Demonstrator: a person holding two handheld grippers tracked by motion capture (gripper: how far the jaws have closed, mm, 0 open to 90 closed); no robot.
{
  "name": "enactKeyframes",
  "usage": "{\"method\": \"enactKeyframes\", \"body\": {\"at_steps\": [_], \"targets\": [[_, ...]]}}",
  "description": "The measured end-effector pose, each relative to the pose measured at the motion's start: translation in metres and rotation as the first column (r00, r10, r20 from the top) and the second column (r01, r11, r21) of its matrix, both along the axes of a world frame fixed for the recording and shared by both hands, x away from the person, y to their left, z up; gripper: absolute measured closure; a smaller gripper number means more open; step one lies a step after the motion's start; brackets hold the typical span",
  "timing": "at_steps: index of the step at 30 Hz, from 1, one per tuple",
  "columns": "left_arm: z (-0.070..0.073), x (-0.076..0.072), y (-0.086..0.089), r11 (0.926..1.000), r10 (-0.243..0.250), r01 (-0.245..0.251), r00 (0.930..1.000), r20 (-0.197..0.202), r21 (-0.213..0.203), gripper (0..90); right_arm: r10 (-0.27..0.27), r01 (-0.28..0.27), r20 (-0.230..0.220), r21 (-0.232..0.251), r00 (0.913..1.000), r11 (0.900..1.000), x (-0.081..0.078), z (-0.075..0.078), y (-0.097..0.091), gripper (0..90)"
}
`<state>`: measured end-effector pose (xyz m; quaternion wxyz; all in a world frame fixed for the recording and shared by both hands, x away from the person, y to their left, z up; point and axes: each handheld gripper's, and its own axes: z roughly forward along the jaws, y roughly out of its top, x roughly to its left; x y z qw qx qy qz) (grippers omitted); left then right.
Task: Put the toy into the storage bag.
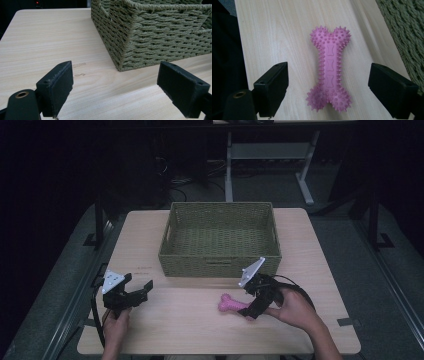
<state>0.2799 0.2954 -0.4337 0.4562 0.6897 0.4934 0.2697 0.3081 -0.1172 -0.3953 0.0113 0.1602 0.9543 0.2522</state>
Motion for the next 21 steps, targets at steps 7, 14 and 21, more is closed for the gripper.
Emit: {"method": "enactKeyframes", "body": {"at_steps": [7,14,21], "targets": [[0.0,0.0,0.0,1.0,0.001,-0.001,1.0,0.001,-0.002,13.0,0.012,-0.013,-0.009,-0.017,0.9999,0.9998,0.004,-0.005,0.008,19.4],[0.0,0.0,0.0,1.0,0.002,-0.002,1.0,0.001,-0.005,13.0,0.022,-0.023,-0.017,-0.053,0.9996,0.9983,0.008,-0.014,0.017,22.2],[0.0,0.0,0.001,1.0,0.002,-0.002,1.0,0.0,-0.005,13.0,0.029,-0.031,-0.028,-0.082,0.9992,0.9961,0.012,-0.021,0.023,26.2]]}}
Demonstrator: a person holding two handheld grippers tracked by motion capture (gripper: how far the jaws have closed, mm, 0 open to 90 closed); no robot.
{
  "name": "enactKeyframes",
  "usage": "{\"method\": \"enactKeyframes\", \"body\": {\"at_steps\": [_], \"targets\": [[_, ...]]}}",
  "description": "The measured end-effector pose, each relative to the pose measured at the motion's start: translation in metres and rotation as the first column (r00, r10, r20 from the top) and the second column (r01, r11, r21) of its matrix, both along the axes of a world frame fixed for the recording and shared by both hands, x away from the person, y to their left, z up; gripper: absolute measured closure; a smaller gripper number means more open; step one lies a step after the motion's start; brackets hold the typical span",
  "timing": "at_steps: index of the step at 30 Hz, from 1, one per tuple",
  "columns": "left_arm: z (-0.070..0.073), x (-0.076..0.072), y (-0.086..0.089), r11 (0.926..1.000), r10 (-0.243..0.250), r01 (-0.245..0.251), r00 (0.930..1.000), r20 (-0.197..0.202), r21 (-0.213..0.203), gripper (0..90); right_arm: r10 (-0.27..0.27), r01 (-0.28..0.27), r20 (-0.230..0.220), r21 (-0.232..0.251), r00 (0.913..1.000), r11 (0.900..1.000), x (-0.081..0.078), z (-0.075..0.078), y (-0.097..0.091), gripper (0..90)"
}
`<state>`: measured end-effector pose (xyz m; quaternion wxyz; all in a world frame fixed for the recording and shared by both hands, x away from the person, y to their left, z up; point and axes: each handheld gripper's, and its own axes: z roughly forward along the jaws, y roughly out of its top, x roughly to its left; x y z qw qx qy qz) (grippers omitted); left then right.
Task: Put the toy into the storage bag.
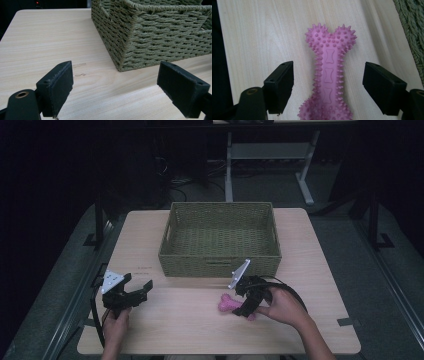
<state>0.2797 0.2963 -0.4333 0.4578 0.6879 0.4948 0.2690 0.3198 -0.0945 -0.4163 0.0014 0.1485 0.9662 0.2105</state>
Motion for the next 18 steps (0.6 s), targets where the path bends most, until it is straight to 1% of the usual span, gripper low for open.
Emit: {"method": "enactKeyframes", "body": {"at_steps": [8,18], "targets": [[0.0,0.0,0.0,1.0,0.0,0.0,1.0,0.001,0.0,13.0,0.012,-0.012,-0.001,-0.032,0.9999,0.9994,0.002,-0.007,0.004,32.2],[0.0,0.0,0.0,1.0,-0.001,0.001,1.0,0.0,-0.001,13.0,0.023,-0.023,-0.004,-0.061,0.9997,0.9979,0.003,-0.013,0.008,43.3]]}}
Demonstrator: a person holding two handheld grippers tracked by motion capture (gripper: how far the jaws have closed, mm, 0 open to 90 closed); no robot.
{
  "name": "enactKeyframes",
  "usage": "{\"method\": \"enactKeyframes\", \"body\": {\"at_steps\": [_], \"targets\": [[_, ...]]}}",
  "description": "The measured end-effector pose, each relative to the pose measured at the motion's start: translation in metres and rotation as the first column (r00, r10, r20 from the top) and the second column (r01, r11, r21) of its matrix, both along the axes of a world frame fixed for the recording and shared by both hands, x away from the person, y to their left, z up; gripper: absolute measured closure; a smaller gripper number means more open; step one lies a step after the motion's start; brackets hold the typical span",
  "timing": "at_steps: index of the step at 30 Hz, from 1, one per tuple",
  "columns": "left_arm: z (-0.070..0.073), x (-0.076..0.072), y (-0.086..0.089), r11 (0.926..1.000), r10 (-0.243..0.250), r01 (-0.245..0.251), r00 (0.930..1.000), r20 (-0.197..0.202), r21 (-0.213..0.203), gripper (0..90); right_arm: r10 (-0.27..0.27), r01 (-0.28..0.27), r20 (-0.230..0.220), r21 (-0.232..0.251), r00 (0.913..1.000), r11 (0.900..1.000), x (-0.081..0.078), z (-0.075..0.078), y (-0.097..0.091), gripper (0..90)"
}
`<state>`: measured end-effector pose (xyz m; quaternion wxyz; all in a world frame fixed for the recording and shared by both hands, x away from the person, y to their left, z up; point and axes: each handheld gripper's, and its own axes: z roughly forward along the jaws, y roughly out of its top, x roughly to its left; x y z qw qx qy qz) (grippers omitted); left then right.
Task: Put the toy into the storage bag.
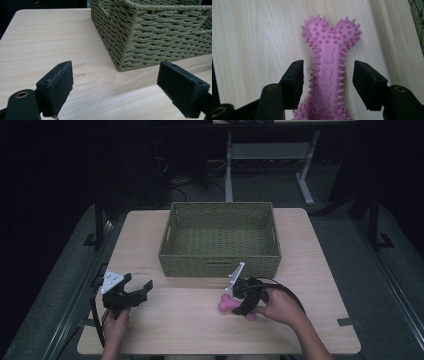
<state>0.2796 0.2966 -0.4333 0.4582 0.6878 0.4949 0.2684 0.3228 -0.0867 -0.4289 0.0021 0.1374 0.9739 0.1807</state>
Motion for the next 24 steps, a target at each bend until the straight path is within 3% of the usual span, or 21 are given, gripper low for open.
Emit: {"method": "enactKeyframes", "body": {"at_steps": [14,24], "targets": [[0.0,-0.0001,0.0007,1.0,0.001,-0.001,1.0,-0.001,-0.001,13.0,0.018,-0.018,0.001,-0.027,0.9998,0.9995,0.0002,-0.0051,0.0038,54.0],[0.0,-0.0002,0.0007,1.0,0.0,0.0,1.0,-0.002,-0.002,13.0,0.017,-0.017,0.001,-0.018,0.9999,0.9997,-0.0011,-0.0063,0.0025,55.4]]}}
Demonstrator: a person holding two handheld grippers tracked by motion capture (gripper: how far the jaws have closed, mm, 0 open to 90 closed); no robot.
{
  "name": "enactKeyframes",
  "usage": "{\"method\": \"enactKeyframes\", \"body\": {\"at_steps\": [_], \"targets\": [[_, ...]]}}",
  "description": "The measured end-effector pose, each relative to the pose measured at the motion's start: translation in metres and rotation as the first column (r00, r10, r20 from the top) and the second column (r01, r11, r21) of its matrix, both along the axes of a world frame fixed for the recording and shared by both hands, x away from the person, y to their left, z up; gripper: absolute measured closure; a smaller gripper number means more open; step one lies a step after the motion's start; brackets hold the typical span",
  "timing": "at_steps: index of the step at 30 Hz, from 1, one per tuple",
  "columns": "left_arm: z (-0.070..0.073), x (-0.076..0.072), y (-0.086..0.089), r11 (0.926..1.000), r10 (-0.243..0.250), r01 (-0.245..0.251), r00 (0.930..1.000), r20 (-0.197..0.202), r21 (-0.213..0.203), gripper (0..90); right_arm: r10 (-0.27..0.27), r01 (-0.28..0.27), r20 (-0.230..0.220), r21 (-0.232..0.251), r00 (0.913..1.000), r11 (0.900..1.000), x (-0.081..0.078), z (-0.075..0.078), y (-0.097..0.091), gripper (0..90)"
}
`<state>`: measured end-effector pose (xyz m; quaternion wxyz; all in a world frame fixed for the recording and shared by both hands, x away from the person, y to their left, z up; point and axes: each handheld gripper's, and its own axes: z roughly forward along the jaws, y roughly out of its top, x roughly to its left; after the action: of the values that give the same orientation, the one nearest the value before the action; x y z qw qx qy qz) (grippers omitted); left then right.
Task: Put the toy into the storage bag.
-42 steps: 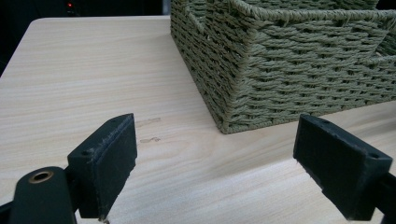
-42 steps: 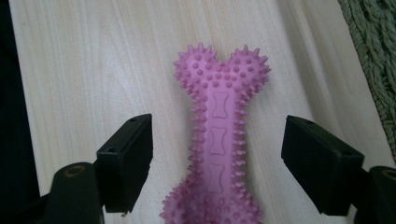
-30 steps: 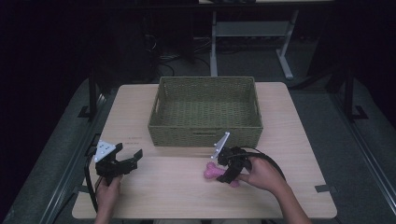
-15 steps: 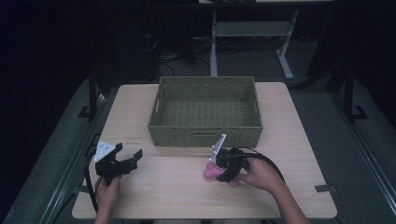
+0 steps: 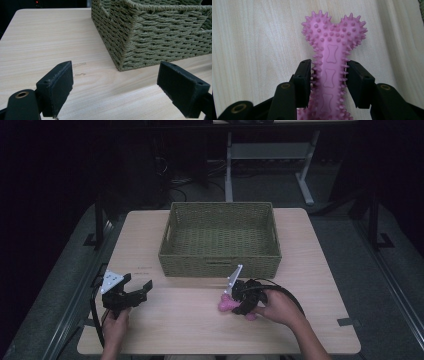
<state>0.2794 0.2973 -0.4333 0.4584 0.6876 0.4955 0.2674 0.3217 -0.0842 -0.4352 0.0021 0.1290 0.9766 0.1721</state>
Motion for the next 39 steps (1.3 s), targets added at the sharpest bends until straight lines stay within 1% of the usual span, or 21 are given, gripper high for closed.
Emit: {"method": "enactKeyframes", "body": {"at_steps": [3,5,9,13,18,21,22,26,31,33,34,35,36,39], "targets": [[0.0,0.0,0.0,1.0,-0.001,0.001,1.0,0.0,0.0,13.0,0.005,-0.005,0.003,0.002,1.0,1.0,0.0,0.0,0.0,56.3],[0.0,0.0,0.0,1.0,-0.001,0.001,1.0,0.0,0.0,13.0,0.007,-0.007,-0.004,0.005,1.0,1.0,0.0,0.001,0.0,57.1],[0.0,0.0,0.0,1.0,0.002,-0.002,1.0,-0.001,-0.003,13.0,0.027,-0.027,-0.007,0.002,0.9996,0.9996,0.0,0.002,0.0,58.0],[0.0,0.0,0.0,1.0,0.002,-0.002,1.0,-0.001,-0.003,13.0,0.035,-0.034,-0.008,0.016,0.9994,0.9993,0.001,0.005,-0.001,58.2],[0.0,0.0,0.0,1.0,0.001,-0.001,1.0,0.0,-0.003,13.0,0.039,-0.038,-0.02,0.06,0.9991,0.9975,0.003,0.014,-0.004,58.2],[0.0,0.0,0.0,1.0,0.001,-0.001,1.0,0.0,-0.002,13.0,0.041,-0.04,-0.013,0.062,0.9991,0.9973,0.004,0.017,-0.005,58.3],[0.0,0.0,0.0,1.0,0.0,0.0,1.0,0.0,-0.002,13.0,0.047,-0.046,-0.013,0.077,0.9988,0.9959,0.005,0.022,-0.007,58.3],[0.0,0.0,0.0,1.0,0.0,0.0,1.0,-0.001,0.0,13.0,0.048,-0.046,-0.017,0.103,0.9987,0.9936,0.008,0.029,-0.009,58.3],[0.0,0.0,0.0,1.0,0.003,-0.003,1.0,0.0,-0.003,13.0,0.047,-0.045,-0.011,0.115,0.9988,0.9924,0.013,0.039,-0.012,58.3],[0.0,0.0,0.0,1.0,0.002,-0.002,1.0,0.0,-0.005,13.0,0.045,-0.044,-0.013,0.118,0.9989,0.9921,0.013,0.041,-0.013,58.3],[0.0,0.0,0.0,1.0,0.002,-0.002,1.0,0.0,-0.005,13.0,0.047,-0.044,-0.015,0.128,0.9988,0.9908,0.016,0.045,-0.014,58.3],[0.0,0.0,0.0,1.0,0.002,-0.002,1.0,0.0,-0.005,13.0,0.047,-0.044,-0.015,0.128,0.9988,0.9908,0.016,0.045,-0.014,58.3],[0.0,0.0,0.0,1.0,0.002,-0.002,1.0,0.001,-0.004,13.0,0.049,-0.047,-0.011,0.137,0.9987,0.9895,0.018,0.049,-0.015,58.3],[0.0,0.0,0.0,1.0,0.002,-0.002,1.0,0.0,-0.004,13.0,0.051,-0.049,-0.011,0.152,0.9986,0.9871,0.021,0.055,-0.017,58.3]]}}
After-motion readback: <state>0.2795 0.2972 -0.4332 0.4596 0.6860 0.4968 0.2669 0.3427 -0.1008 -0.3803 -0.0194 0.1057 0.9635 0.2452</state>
